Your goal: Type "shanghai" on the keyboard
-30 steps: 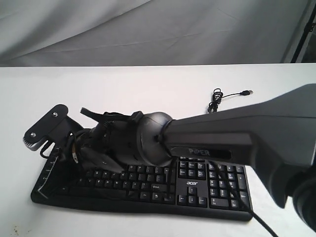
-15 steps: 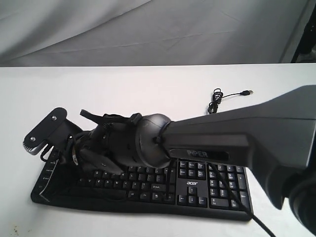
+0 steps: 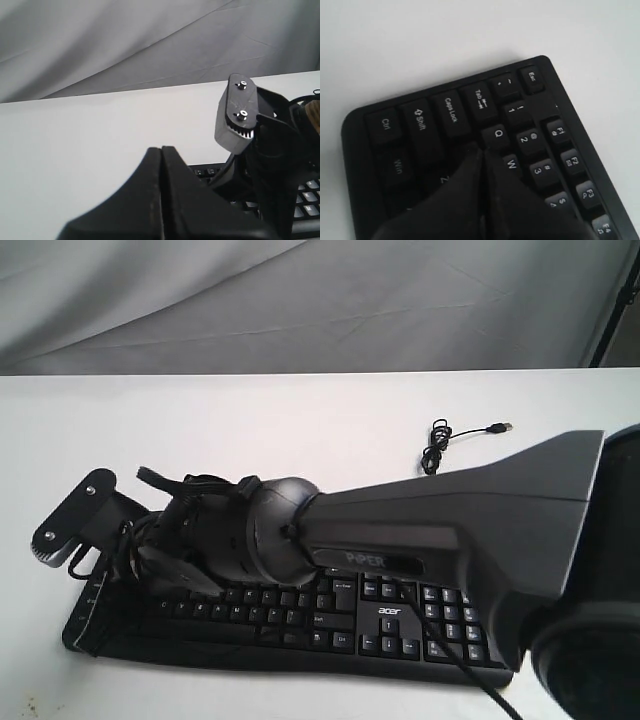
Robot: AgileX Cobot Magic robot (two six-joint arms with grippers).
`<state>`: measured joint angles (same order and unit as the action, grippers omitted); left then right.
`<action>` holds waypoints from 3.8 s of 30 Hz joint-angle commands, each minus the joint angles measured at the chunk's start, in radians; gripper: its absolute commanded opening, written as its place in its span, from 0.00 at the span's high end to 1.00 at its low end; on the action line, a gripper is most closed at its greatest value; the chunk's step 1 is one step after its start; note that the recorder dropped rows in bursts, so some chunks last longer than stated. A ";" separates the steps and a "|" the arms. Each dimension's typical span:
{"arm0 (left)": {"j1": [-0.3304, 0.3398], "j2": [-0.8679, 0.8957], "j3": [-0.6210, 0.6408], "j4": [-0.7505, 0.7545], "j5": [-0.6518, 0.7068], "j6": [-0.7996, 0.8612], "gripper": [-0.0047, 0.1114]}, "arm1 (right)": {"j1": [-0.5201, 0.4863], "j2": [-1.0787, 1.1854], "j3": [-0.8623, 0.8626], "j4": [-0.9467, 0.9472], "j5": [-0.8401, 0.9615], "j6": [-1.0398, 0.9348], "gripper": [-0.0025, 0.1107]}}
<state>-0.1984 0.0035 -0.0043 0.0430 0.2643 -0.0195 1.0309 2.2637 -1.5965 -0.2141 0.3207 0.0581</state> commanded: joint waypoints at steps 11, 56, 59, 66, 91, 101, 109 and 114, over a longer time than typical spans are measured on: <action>-0.004 -0.003 0.004 0.001 -0.005 -0.003 0.96 | -0.008 0.032 -0.005 -0.002 -0.028 -0.006 0.98; -0.004 -0.003 0.004 0.001 -0.005 -0.003 0.96 | -0.087 -0.198 0.355 0.033 -0.136 0.051 0.98; -0.004 -0.003 0.004 0.001 -0.005 -0.003 0.96 | -0.087 -0.198 0.355 0.033 -0.138 0.051 0.98; -0.004 -0.003 0.004 0.001 -0.005 -0.003 0.96 | -0.087 -0.180 0.355 0.033 -0.156 0.051 0.98; -0.004 -0.003 0.004 0.001 -0.005 -0.003 0.96 | -0.022 -0.118 0.111 0.025 -0.027 0.025 0.98; -0.004 -0.003 0.004 0.001 -0.005 -0.003 0.96 | -0.004 0.047 -0.146 0.054 0.107 -0.009 0.98; -0.004 -0.003 0.004 0.001 -0.005 -0.003 0.96 | -0.002 0.063 -0.148 0.075 0.086 -0.013 0.98; -0.004 -0.003 0.004 0.001 -0.005 -0.003 0.96 | 0.014 0.067 -0.148 0.075 0.086 -0.013 0.98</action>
<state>-0.1984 0.0035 -0.0043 0.0430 0.2643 -0.0195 1.0322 2.3306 -1.7404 -0.1461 0.4110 0.0552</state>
